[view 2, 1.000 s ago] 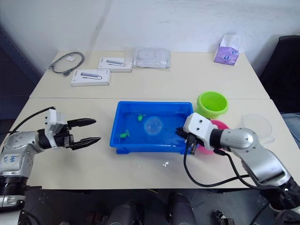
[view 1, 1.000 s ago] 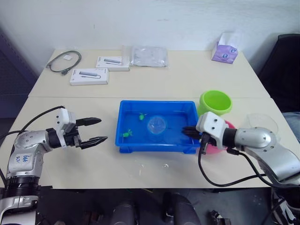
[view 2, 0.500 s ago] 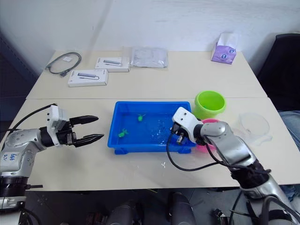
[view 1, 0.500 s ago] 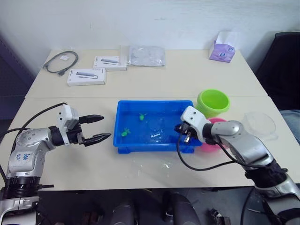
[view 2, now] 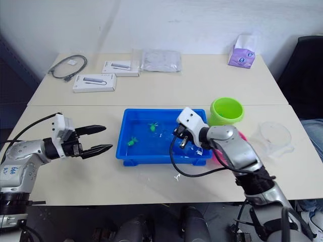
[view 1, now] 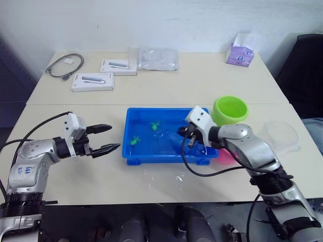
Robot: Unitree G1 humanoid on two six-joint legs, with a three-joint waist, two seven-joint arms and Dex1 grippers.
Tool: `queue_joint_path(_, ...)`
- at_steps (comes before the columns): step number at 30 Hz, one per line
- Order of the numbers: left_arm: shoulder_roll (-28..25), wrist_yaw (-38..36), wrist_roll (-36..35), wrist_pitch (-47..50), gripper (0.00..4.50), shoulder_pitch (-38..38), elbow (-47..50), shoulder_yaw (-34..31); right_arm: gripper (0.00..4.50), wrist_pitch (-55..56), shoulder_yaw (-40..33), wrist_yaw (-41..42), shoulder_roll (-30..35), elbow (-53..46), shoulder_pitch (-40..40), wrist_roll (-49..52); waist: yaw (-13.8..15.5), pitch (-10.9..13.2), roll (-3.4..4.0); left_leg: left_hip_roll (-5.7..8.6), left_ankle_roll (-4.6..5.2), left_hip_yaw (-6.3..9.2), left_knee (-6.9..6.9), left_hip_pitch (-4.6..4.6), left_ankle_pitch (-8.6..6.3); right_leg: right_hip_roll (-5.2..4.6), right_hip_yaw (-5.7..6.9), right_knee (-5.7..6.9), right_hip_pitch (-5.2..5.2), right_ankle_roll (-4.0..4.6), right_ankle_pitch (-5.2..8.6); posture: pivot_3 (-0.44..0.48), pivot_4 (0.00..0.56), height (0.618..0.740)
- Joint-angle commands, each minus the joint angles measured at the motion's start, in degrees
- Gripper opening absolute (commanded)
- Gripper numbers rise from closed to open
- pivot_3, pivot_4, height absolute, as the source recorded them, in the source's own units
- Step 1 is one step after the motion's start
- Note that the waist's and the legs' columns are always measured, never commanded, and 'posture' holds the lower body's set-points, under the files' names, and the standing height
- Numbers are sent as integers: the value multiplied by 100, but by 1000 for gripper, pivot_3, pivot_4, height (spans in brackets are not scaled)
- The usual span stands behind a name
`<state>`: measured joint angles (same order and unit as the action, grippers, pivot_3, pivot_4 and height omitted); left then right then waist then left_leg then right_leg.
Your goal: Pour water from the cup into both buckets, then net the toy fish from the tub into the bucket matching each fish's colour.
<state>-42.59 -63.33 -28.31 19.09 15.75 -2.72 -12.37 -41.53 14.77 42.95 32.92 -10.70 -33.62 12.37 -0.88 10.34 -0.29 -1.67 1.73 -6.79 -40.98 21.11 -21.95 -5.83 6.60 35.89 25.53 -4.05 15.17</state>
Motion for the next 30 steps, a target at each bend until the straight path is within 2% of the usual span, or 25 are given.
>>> queue_joint_path(1,13,-34,-300,201,4417,273,298,-33,0,299,-605,267,229,-624,324,345,10,0,0,0,0,0,0,0,0,1,0,0,0,0,0,0,150,740)
queue_joint_path(6,124,-114,-319,222,4417,607,294,168,0,578,-1277,651,531,-1269,1119,843,59,0,0,1,-1,-5,0,-4,0,16,0,1,-2,-2,-1,0,150,740)
queue_joint_path(11,416,-190,-268,41,4417,1084,155,357,0,356,-2244,497,618,-2010,1869,1473,87,0,-1,3,0,-7,-4,-4,0,21,0,4,-2,-4,-3,0,150,740)
queue_joint_path(15,722,-161,-212,-125,4417,1434,-131,466,0,294,-2813,305,586,-2260,2203,1812,96,-1,-2,4,0,-8,-7,-9,0,25,-1,6,-5,-6,-4,0,150,740)
queue_joint_path(18,937,-214,-134,-269,4417,1550,-304,604,0,646,-3237,454,665,-2256,2553,1895,103,-1,-3,5,0,-9,-6,-8,0,27,0,5,-5,-7,-4,0,150,740)
queue_joint_path(22,1100,-259,-82,-373,4417,1608,-462,726,0,1433,-3976,723,868,-1815,3063,1673,114,-1,-3,7,2,-13,-6,-8,1,33,10,2,-5,-10,-6,0,150,740)
queue_joint_path(25,1154,-244,-73,-397,4417,1678,-528,729,0,1832,-4400,583,986,-1330,3027,1543,112,-1,-3,8,4,-18,-9,-10,2,33,11,2,-5,-16,-9,0,150,740)
queue_joint_path(28,1186,-230,-79,-388,4417,1709,-535,739,0,2398,-4578,420,1137,-703,2933,1136,103,-1,-3,9,6,-23,-10,-19,4,32,5,5,-7,-17,-10,0,150,740)
queue_joint_path(30,1217,-236,-85,-374,4417,1722,-529,756,0,3053,-4473,273,1376,-149,2860,519,99,-1,-3,9,6,-24,-9,-20,4,31,-1,6,-7,-17,-10,0,150,740)
